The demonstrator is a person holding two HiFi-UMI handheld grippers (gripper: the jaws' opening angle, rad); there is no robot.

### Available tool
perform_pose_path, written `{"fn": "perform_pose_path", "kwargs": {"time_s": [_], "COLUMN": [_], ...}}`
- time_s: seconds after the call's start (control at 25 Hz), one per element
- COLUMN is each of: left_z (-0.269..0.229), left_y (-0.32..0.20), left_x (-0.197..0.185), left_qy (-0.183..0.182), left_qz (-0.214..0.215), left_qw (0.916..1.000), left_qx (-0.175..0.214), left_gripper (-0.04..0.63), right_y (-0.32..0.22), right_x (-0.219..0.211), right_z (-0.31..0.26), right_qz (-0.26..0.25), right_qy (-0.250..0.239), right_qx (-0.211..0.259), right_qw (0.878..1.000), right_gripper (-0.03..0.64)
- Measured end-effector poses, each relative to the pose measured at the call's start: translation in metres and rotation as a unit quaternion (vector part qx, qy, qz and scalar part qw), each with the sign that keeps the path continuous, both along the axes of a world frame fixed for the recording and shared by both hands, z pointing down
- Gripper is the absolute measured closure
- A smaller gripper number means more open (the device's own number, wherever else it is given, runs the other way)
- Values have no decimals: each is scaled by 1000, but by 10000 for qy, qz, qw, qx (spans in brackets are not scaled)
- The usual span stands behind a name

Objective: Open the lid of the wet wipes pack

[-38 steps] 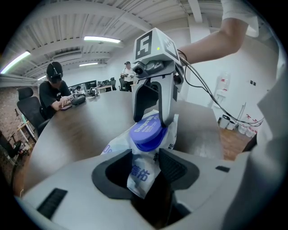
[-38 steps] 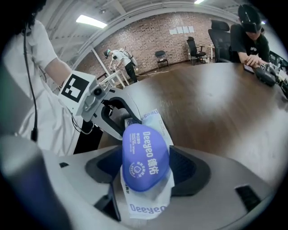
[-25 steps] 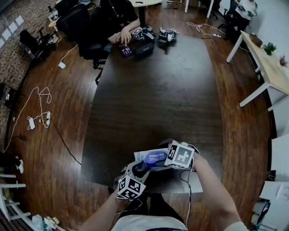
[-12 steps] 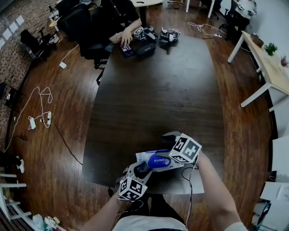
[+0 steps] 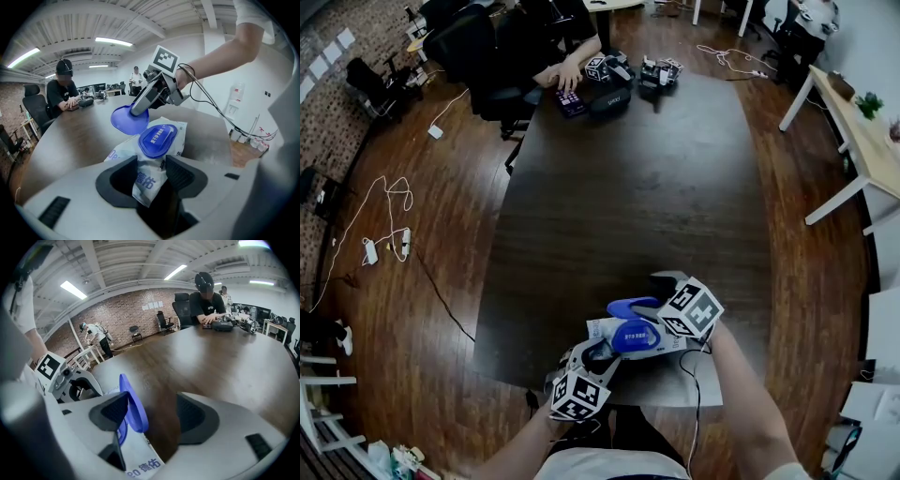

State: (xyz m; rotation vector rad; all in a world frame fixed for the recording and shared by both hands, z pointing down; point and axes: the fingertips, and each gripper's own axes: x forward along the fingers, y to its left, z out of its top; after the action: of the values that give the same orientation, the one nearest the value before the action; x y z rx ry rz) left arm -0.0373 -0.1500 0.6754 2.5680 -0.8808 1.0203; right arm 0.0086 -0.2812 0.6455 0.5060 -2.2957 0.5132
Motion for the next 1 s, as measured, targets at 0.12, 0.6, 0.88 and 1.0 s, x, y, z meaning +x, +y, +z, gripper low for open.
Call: {"fn": "perform_pose_path", "kwargs": {"time_s": [0.12, 0.6, 0.88, 1.0], "left_z": [1, 1, -5, -9], "left_y": [-3, -5, -3, -3], "left_x": [1, -1, -2, -4], "left_qy": [56, 79, 146, 171], "left_qz": [-84, 43, 87, 61], "left_qw": [9999, 9999, 9999, 9998], "left_qx": [-12, -54, 11, 73], "left_gripper": [407, 407, 405, 406], "right_y": [-7, -12, -9, -3], "right_x": [2, 9, 13, 13], "right_z": [4, 13, 9, 5], "right_qz": [183, 548, 667, 597], "right_qy": [-89, -240, -175, -154], "right_qx": [-30, -175, -34, 0], "right_qw": [9998, 9981, 9976, 9981], "right_gripper": [287, 287, 287, 287]}}
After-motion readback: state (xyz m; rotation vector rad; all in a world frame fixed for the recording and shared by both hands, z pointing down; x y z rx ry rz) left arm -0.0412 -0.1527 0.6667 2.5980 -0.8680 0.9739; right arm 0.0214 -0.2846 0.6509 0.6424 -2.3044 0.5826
